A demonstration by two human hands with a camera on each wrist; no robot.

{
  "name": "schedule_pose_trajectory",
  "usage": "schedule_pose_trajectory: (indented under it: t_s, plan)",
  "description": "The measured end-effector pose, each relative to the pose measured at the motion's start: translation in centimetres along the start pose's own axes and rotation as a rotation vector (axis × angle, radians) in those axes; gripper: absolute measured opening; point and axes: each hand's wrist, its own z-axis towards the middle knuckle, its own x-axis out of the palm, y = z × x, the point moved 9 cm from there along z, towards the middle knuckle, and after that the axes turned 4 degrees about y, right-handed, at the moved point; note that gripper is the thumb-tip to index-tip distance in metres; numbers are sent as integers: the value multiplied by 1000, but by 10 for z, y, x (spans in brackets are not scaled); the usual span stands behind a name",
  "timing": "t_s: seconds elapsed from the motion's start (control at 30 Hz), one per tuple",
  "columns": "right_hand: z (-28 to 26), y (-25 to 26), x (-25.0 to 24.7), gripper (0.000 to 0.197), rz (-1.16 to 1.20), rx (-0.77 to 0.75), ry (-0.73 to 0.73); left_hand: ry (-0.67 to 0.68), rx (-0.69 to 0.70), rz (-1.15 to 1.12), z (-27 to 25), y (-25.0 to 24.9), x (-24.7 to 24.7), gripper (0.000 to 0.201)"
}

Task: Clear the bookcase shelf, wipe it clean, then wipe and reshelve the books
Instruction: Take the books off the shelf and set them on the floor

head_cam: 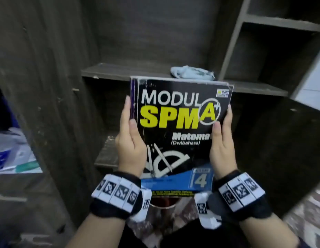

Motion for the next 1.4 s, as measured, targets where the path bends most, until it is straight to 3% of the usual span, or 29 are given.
schedule_pose_trajectory:
  t_s: [0.37, 0.53, 0.67, 0.77, 0.9, 1.03, 1.23, 1.4]
  plan:
    - [-62, 62, -159, 55, -327, 84, -227, 261, 0, -346, -28, -100, 106, 45]
    - [-116, 62, -258, 56, -487, 139, -351, 413, -124, -487, -98, -130, 189, 44]
    - [-165, 23, -332, 57, -586, 316, -418, 560, -254, -533, -173, -135, 258, 44]
    - [-207, -21, -373, 55, -690, 551, -442, 714, -366, -504, -235, -125, 304, 44]
    - [-266, -94, -393, 53, -656, 853, -456, 927, -503, -359, -315, -93, 344, 44]
    - [-323, -158, -390, 55, -624, 1081, -458, 1057, -574, -230, -374, -61, 352, 45]
    - [-361, -205, -381, 53, -598, 1252, -431, 1123, -654, -66, -427, -24, 347, 46]
    - [-375, -227, -381, 54, -611, 1325, -463, 1191, -618, 46, -444, -13, 358, 47]
